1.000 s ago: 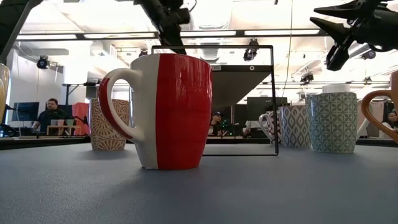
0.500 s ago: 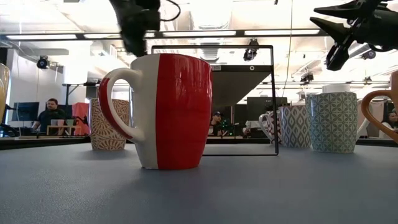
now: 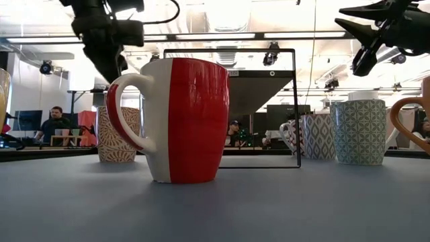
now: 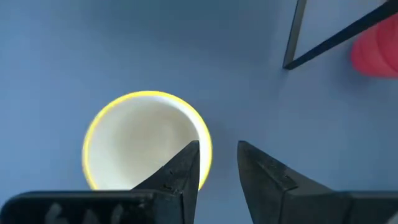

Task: Place coffee mugs
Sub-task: Put the yellow patterned mug on the shelf

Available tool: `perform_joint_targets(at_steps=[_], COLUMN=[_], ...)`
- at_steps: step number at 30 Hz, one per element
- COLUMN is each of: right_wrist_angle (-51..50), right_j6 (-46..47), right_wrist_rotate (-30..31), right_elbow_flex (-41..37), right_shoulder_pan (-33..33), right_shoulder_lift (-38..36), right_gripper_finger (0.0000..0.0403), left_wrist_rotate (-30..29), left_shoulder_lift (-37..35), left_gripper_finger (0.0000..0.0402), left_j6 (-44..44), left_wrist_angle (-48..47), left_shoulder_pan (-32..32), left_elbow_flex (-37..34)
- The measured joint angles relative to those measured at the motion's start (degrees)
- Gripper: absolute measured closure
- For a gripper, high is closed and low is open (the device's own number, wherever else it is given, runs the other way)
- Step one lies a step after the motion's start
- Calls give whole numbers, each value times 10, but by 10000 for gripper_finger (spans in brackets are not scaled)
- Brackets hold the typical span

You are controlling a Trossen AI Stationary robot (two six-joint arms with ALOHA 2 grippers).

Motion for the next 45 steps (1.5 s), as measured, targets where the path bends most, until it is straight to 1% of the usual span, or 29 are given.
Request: perform_joint_targets(at_steps=[6, 9, 16, 20, 22, 26, 28, 31, 35, 37, 42, 45], right_wrist_angle=[0, 0, 0, 0, 0, 0, 0, 0, 0, 0, 0, 0], right_j6=[0, 0, 0, 0, 0, 0, 0, 0, 0, 0, 0, 0], right_wrist_rotate=[0, 0, 0, 0, 0, 0, 0, 0, 0, 0, 0, 0], right_elbow_flex=[0, 0, 0, 0, 0, 0, 0, 0, 0, 0, 0, 0], right_shoulder_pan=[0, 0, 0, 0, 0, 0, 0, 0, 0, 0, 0, 0], right_shoulder_lift=[0, 0, 0, 0, 0, 0, 0, 0, 0, 0, 0, 0], right_gripper_finger=[342, 342, 342, 342, 342, 342, 342, 342, 342, 342, 342, 342], left_wrist_rotate=[-19, -51, -58, -56, -51, -37, -30, -27, -26, -29, -57, -71], left_shoulder_lift=[16, 31, 73, 93, 97, 97, 96, 96, 96, 96, 95, 95], left_gripper_finger=[279, 267, 265, 290, 316, 385, 390, 389, 394, 394, 394, 394], left_j6=[-6, 2, 11, 11, 12, 12, 1, -1, -1, 5, 25, 41], left_wrist_angle=[9, 10, 13, 15, 15, 13, 12, 8, -15, -30, -72, -77], left_shoulder_pan=[-8, -7, -7, -8, -8, -8, -8, -8, -8, -8, -8, -8], left_elbow_flex=[-23, -24, -24, -24, -24, -20, -13, 8, 53, 84, 169, 215])
